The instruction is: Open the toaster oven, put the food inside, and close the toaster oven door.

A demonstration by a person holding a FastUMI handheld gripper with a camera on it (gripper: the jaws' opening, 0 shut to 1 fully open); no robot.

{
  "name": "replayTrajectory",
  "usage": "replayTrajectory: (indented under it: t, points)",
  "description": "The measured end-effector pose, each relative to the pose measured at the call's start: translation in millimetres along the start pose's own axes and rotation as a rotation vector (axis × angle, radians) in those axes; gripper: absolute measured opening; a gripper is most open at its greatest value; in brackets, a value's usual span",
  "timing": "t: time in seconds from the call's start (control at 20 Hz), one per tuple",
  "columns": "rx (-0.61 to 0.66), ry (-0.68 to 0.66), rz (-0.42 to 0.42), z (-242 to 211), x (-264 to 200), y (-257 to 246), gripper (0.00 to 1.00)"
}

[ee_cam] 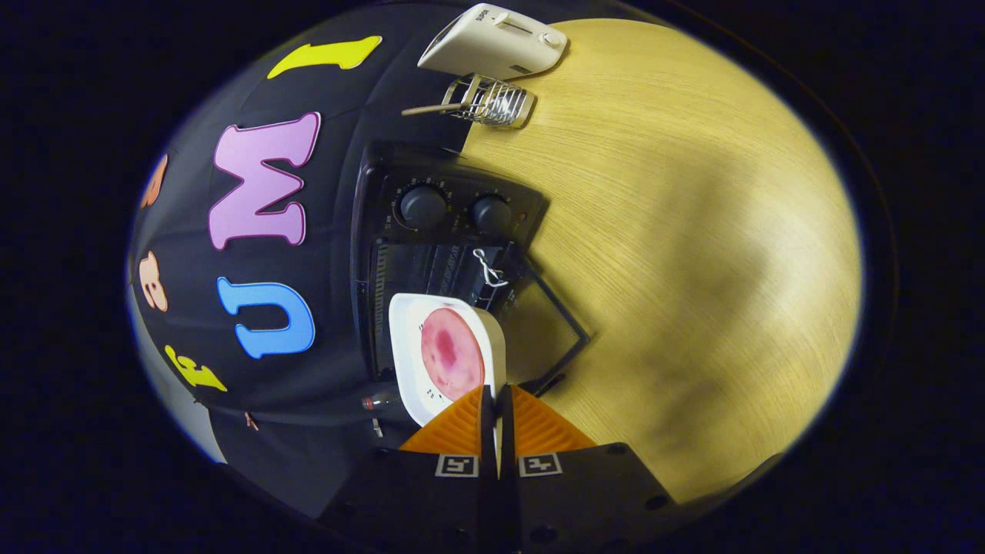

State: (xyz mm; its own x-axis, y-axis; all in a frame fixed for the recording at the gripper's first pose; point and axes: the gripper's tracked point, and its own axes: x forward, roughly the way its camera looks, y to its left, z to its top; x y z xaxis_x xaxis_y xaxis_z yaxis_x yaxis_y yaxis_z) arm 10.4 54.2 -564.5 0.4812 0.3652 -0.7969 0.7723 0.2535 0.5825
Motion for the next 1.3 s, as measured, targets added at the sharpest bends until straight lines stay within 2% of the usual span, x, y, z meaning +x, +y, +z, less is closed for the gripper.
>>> replayTrajectory:
  t: [0.35, 0.6, 0.8, 1.1, 1.2, 1.25, 1.3]
  points:
    - [0.132, -0.111, -0.052, 14, 67, 12, 0.05]
    - [0.257, -0.186, -0.051, 10, 109, 27, 0.05]
    - [0.375, -0.27, -0.02, 14, 135, 46, 0.05]
    - [0.405, -0.289, -0.059, 7, 161, 58, 0.05]
    - [0.42, -0.267, -0.064, -1, 164, 60, 0.08]
    - [0.43, -0.251, -0.057, -3, 163, 61, 0.13]
    - [0.438, -0.237, -0.055, -6, 160, 61, 0.12]
